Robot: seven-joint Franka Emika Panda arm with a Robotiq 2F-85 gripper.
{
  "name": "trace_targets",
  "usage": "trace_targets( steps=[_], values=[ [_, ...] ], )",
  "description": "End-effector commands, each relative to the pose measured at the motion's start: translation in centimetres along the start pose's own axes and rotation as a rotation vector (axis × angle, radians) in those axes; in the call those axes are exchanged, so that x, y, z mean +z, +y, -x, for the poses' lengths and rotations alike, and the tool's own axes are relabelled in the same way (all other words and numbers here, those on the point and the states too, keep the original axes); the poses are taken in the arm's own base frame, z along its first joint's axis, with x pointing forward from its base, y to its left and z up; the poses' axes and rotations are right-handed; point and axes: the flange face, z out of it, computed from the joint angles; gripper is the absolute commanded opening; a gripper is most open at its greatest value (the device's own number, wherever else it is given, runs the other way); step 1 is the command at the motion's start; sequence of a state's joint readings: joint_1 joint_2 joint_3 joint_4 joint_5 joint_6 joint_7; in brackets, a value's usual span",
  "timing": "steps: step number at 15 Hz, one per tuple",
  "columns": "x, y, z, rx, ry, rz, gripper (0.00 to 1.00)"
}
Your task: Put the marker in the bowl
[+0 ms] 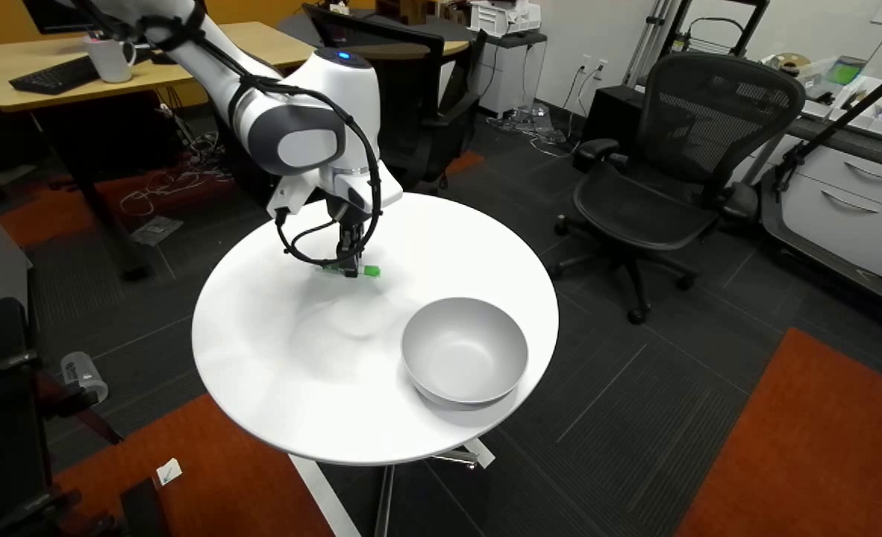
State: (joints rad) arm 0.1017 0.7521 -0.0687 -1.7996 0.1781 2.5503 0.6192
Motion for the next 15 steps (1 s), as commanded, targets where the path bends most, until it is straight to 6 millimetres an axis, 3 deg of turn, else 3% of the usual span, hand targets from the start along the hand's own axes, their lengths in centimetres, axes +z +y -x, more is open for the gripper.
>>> trace_targets(
  steps=[1, 4, 7, 9, 15],
  values=[
    [0.0, 0.0, -0.8, 0.030, -0.001, -0.005, 0.21],
    [-0.3, 0.4, -1.0, 0.035, 0.000, -0.008, 0.01],
    [-3.0, 1.8, -2.0, 0.067, 0.055, -0.029, 0.05],
    [-5.7, 3.8, -3.9, 0.117, 0.117, -0.055, 0.05],
    [-13.5, 11.6, -11.0, 0.318, 0.240, -0.085, 0.05]
  ],
)
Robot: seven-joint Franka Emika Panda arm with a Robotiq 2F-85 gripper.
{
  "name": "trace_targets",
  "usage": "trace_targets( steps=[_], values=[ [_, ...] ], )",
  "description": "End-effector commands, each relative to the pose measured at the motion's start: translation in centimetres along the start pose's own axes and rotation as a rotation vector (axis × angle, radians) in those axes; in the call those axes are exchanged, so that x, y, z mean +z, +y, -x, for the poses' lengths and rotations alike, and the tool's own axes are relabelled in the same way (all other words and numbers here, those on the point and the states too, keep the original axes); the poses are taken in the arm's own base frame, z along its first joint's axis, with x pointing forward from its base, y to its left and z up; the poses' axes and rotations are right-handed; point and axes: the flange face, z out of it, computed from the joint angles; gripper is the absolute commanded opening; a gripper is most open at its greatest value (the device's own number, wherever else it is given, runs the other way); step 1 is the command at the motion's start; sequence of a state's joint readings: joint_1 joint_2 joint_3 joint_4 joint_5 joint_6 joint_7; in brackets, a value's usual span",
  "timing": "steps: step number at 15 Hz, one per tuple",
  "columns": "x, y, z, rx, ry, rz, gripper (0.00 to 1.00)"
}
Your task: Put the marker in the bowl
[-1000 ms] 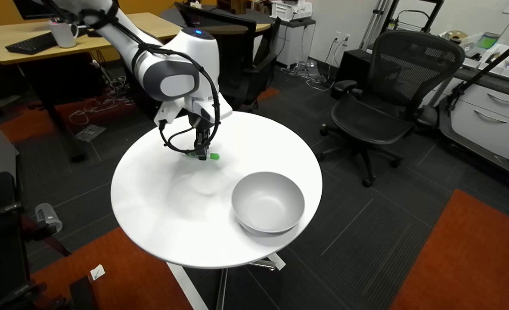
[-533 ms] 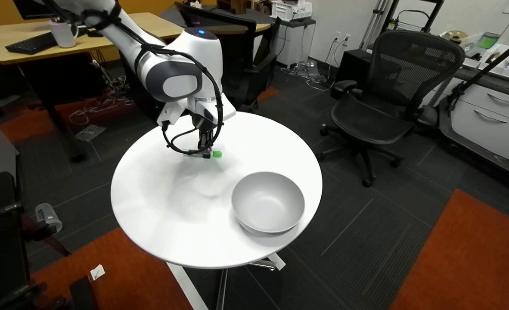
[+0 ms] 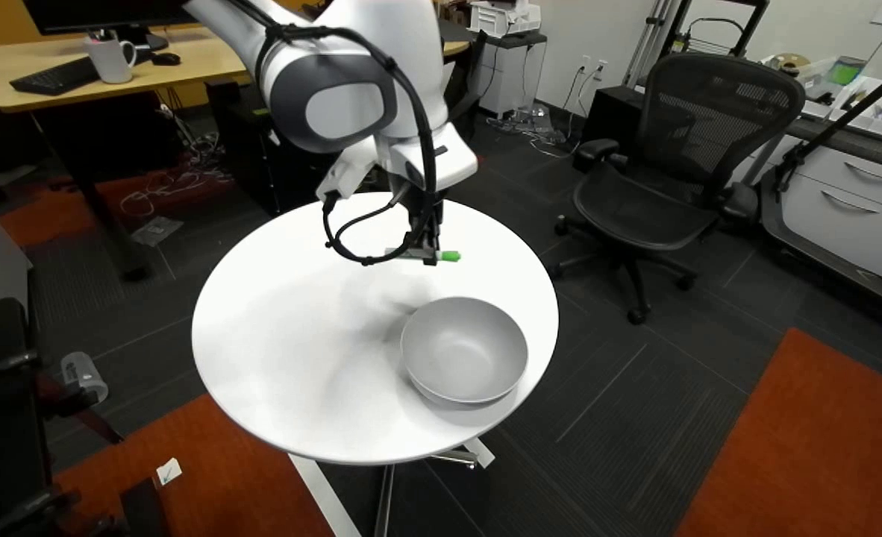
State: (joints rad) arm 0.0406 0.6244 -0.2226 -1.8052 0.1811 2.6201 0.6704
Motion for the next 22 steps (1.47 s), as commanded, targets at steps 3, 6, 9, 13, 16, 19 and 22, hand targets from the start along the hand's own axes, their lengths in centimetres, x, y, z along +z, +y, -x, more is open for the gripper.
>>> trace_targets(
  steps=[3, 6, 9, 13, 16, 19, 22],
  values=[
    [-4.3, 4.5, -5.4, 0.140, 0.039, -0.002, 0.05],
    [-4.5, 5.9, -6.7, 0.162, 0.030, 0.020, 0.05],
    [-4.4, 6.9, -7.2, 0.174, 0.009, 0.049, 0.05],
    [-4.5, 7.7, -7.6, 0.209, -0.001, 0.069, 0.05],
    [-4.6, 8.0, -7.7, 0.234, -0.011, 0.067, 0.52],
    [-4.8, 8.2, -7.8, 0.252, -0.010, 0.064, 0.74],
    [-4.8, 8.3, -7.8, 0.256, -0.008, 0.059, 0.96]
  ],
)
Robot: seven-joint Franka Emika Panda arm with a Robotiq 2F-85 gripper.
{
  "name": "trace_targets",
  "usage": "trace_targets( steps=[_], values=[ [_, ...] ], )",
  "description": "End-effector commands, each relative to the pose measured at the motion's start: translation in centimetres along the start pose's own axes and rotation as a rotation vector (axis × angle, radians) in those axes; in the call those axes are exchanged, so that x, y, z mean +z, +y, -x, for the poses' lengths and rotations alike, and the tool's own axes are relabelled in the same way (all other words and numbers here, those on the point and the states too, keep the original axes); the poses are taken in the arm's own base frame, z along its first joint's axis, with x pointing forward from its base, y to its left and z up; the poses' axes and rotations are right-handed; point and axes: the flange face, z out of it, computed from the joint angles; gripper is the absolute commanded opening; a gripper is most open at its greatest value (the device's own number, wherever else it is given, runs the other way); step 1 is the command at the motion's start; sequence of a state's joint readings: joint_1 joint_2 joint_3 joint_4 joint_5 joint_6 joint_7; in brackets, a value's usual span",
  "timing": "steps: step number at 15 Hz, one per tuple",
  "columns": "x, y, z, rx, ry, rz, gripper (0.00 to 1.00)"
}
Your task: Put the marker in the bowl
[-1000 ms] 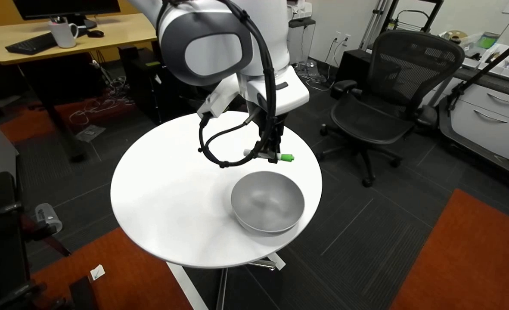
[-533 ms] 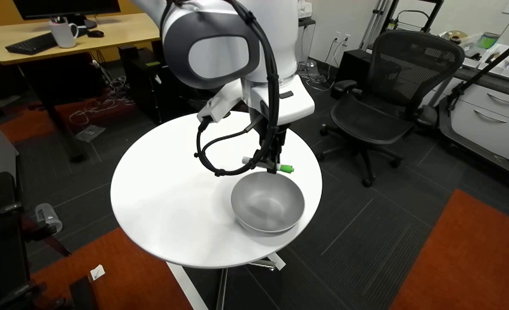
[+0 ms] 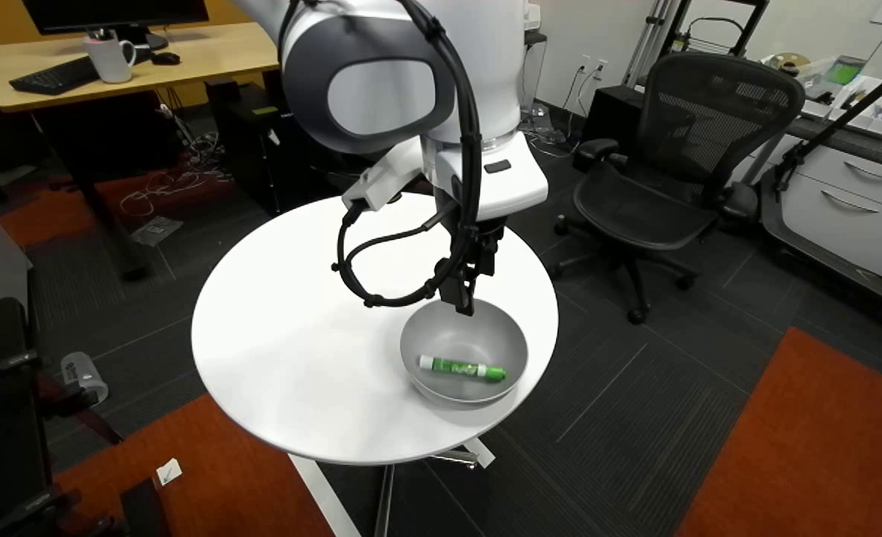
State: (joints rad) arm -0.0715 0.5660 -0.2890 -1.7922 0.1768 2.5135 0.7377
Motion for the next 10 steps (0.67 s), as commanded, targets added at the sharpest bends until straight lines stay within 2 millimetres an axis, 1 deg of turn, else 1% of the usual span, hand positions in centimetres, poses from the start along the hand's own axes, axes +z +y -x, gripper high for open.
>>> trace_targets(
  steps=[1, 6, 7, 10],
  values=[
    [-1.2, 0.2, 0.1, 0.031, -0.018, 0.003, 1.00],
    [-1.2, 0.1, 0.2, 0.017, -0.017, 0.004, 1.00],
    [-0.1, 0.0, -0.1, 0.001, 0.000, -0.001, 1.00],
    [-0.1, 0.0, -0.1, 0.001, 0.000, -0.001, 1.00]
  ],
)
